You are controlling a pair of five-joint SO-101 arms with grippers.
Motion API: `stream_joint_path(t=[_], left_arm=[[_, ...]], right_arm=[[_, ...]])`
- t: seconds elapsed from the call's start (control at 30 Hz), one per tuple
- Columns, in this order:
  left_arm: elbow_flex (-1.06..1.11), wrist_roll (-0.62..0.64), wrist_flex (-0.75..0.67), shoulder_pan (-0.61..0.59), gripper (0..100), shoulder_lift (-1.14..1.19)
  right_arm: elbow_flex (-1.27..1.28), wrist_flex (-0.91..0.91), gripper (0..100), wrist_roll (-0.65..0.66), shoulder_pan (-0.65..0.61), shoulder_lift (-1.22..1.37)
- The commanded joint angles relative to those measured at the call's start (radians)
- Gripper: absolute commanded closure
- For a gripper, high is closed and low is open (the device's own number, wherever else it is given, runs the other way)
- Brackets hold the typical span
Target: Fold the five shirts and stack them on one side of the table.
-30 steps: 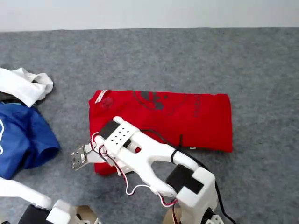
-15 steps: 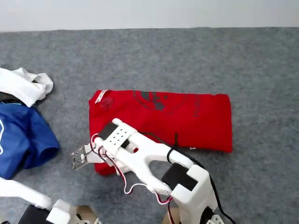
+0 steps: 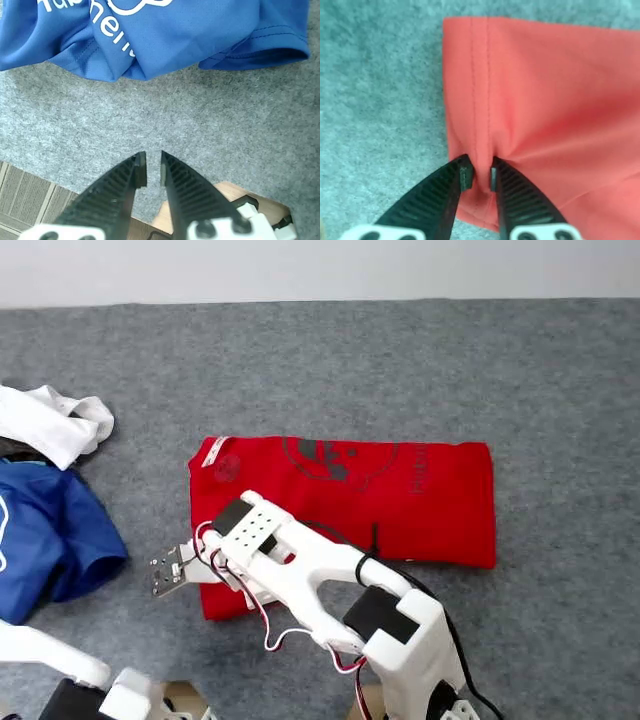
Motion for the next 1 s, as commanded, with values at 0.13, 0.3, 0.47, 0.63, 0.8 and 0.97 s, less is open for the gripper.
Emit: stream_joint_path(t=[0.13, 0.3, 0.47, 0.63, 0.8, 0.97], left_arm=[[-0.002, -0.008, -0.015, -0.006, 95, -0.034], [-0.002, -0.008, -0.015, -0.006, 95, -0.034], [-0.002, -0.008, -0.015, -0.006, 95, -0.034], [-0.002, -0.008, -0.015, -0.006, 95, -0.034], [-0.002, -0.008, -0.015, -0.006, 95, -0.034], [-0.001, -0.009, -0.026, -0.006, 95, -0.034]], right_arm=[[0.011, 0.102, 82.1, 0.008, 0.007, 0.002], [0.017, 0.145, 80.5, 0.011, 0.01, -0.045], [0.02, 0.116, 80.6, 0.006, 0.007, -0.067], [0.104, -0.007, 80.8, 0.006, 0.01, -0.062], [0.146, -0.079, 81.6, 0.006, 0.01, -0.064], [0.146, -0.085, 87.7, 0.006, 0.012, -0.064]])
